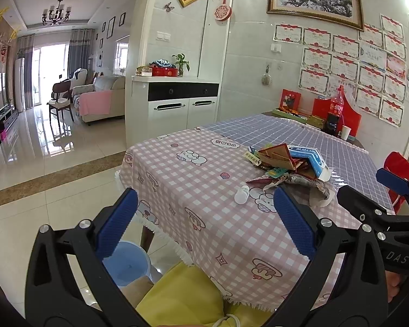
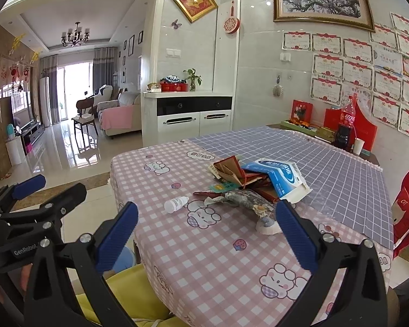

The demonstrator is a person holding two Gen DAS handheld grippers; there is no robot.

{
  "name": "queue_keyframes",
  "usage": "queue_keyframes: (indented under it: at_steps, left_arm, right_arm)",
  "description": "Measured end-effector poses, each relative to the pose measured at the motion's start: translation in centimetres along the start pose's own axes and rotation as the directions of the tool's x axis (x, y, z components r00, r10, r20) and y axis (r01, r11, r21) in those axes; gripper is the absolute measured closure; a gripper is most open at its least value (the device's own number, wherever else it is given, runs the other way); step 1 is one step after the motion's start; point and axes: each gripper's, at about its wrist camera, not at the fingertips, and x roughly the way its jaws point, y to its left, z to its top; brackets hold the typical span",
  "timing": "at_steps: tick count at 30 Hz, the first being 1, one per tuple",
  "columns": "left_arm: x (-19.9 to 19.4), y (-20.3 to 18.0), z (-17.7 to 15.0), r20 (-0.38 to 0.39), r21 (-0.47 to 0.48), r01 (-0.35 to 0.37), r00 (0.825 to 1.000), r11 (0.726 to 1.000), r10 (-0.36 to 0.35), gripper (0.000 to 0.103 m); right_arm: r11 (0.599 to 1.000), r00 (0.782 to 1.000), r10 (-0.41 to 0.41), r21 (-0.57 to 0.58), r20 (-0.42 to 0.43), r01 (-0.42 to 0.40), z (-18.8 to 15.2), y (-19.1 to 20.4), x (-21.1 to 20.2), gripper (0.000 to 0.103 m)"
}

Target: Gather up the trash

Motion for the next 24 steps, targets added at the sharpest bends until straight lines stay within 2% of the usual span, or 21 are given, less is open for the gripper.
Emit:
queue_keyframes:
  at_steps: [24]
  left_arm:
    - [0.88,-0.67,-0.26,-0.030,0.013,0.005,1.000,1.000,-0.004,0.005]
  right_arm:
    - [1.000,0.999,-0.008,-0.001,-0.036,0.008,-0.14,-0.38,0.51,0.004]
